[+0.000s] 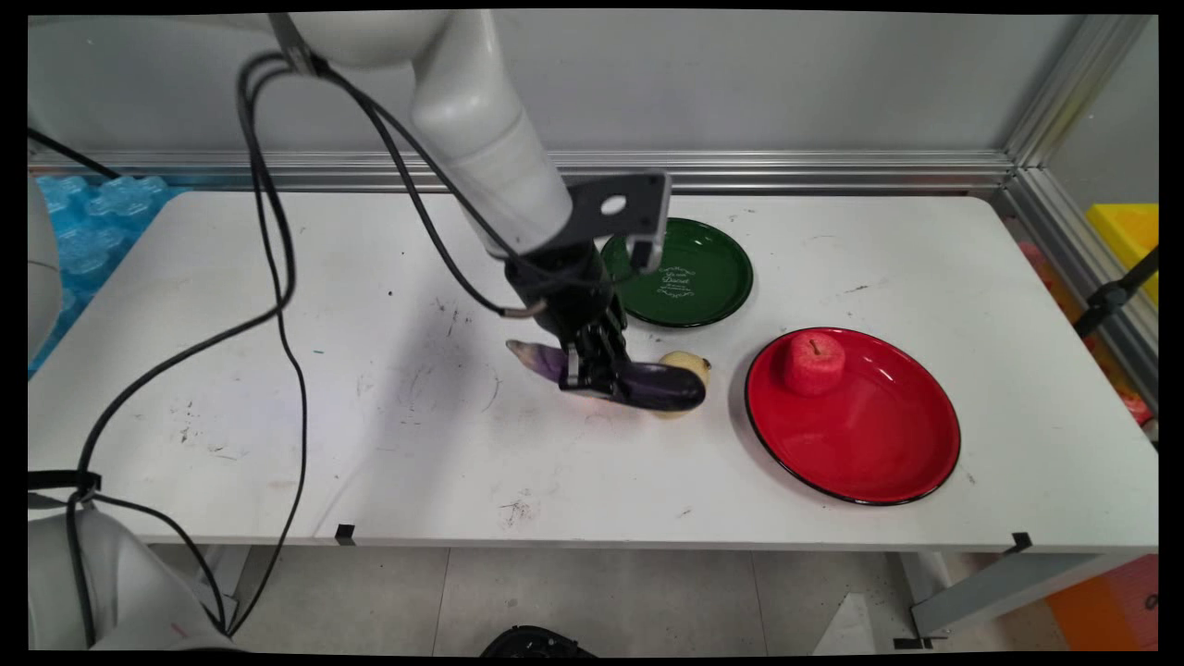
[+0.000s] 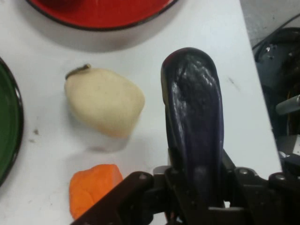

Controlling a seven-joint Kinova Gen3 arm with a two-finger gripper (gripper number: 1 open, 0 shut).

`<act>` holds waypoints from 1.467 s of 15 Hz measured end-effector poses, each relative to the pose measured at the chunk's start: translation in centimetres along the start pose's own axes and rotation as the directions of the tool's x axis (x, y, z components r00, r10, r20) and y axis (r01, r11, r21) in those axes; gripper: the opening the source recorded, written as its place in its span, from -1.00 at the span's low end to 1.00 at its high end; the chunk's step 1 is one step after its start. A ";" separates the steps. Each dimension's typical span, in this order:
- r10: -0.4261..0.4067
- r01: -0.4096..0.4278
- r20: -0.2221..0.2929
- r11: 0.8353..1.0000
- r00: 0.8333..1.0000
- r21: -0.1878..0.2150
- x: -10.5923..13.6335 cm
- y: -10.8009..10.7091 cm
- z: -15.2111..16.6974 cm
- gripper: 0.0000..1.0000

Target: Place the picked object on the table

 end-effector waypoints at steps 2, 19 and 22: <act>-0.003 0.003 0.003 1.000 1.000 0.002 -0.2 0.1 1.5 -1.00; 0.007 -0.008 -0.024 1.000 1.000 -0.021 -1.5 0.7 10.9 1.00; 0.024 -0.025 -0.042 0.999 0.999 -0.024 -1.8 1.0 10.8 1.00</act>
